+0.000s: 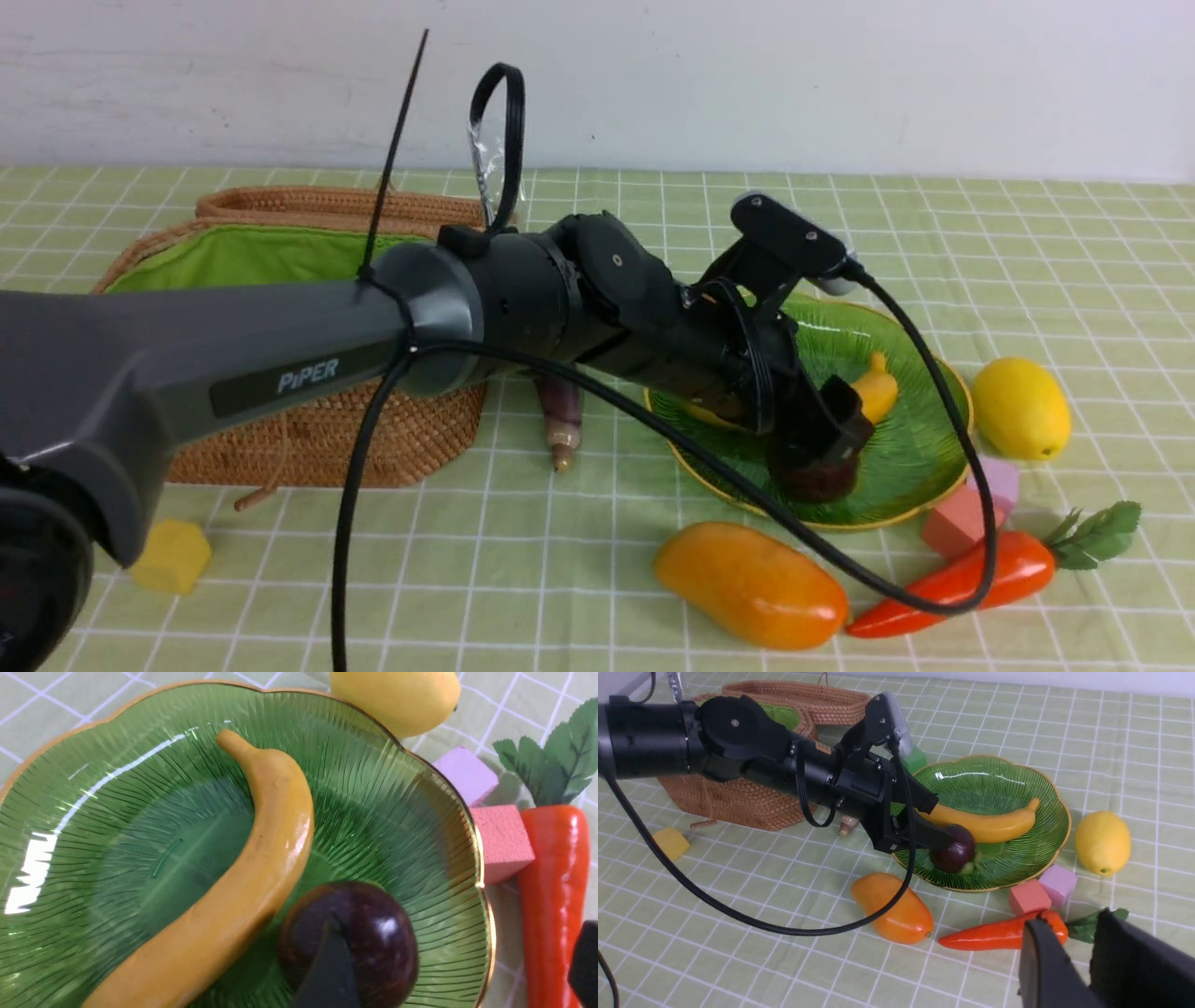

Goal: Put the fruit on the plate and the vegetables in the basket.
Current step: Grab a mangosteen with your left arm and put it on the plate on the right, then use the left arm to grab an eggplant and put it into the left basket

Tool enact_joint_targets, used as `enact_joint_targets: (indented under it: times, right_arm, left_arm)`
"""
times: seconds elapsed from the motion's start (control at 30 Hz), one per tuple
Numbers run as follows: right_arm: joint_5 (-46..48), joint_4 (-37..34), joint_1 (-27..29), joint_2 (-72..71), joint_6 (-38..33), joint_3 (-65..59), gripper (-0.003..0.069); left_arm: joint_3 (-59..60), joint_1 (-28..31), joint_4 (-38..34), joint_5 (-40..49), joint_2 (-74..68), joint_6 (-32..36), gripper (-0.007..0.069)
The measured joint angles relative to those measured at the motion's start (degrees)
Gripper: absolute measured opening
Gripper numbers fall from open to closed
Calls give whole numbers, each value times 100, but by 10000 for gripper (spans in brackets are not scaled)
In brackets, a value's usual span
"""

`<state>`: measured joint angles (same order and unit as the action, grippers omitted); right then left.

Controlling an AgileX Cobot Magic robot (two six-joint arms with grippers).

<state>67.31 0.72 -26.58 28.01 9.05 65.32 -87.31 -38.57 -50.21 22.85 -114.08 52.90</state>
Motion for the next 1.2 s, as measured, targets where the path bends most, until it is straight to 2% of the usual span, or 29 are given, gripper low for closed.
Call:
enact_joint_targets:
  times: [0.07, 0.13, 0.3, 0.33, 0.37, 0.4, 0.43, 0.5, 0.6, 0.7, 0.73, 0.77, 0.9, 1.07, 1.2]
  right_arm:
    - [5, -42, 0, 0, 0, 0, 170]
    - [44, -72, 0, 0, 0, 0, 170]
    - [277, -431, 0, 0, -107, 0, 170]
    - [302, -611, 0, 0, -232, 0, 170]
    - [307, -734, 0, 0, -325, 0, 170]
    - [307, -829, 0, 0, -390, 0, 170]
    - [307, -1041, 0, 0, -523, 0, 170]
    - [307, -1311, 0, 0, -756, 0, 170]
    - [307, -1799, 0, 0, -1167, 0, 170]
    - [310, -2206, 0, 0, -1607, 0, 170]
    - [310, -2232, 0, 0, -1626, 0, 170]
    - [310, -2269, 0, 0, -1713, 0, 170]
    - [314, -2288, 0, 0, -1829, 0, 170]
    - [479, -2288, 0, 0, -1831, 0, 170]
    - [531, -2294, 0, 0, -1836, 0, 170]
  left_arm:
    - [0, 0, 213, 139, 238, -578, 643]
    - [0, 0, 585, 337, 478, -1296, 614]
    - [0, 0, 2178, 1200, 1053, -3488, 404]
    - [0, 0, 2805, 1502, 1122, -4131, 323]
    - [0, 0, 3078, 1622, 1150, -4393, 279]
    - [0, 0, 3346, 1728, 1157, -4564, 259]
    - [0, 0, 3936, 1915, 1163, -5242, 202]
    - [0, 0, 4667, 2080, 1109, -6028, 162]
    - [0, 0, 5420, 2139, 958, -6791, 186]
    - [-6, 0, 6038, 2051, 691, -7292, 289]
    - [-6, 0, 6109, 2030, 669, -7341, 297]
    - [-31, 0, 6318, 1981, 528, -7483, 356]
    - [-277, 0, 7030, 1853, 21, -8035, 498]
    - [-713, 0, 7740, 1865, -478, -8721, 556]
    - [-764, 7, 7817, 1870, -569, -8892, 559]
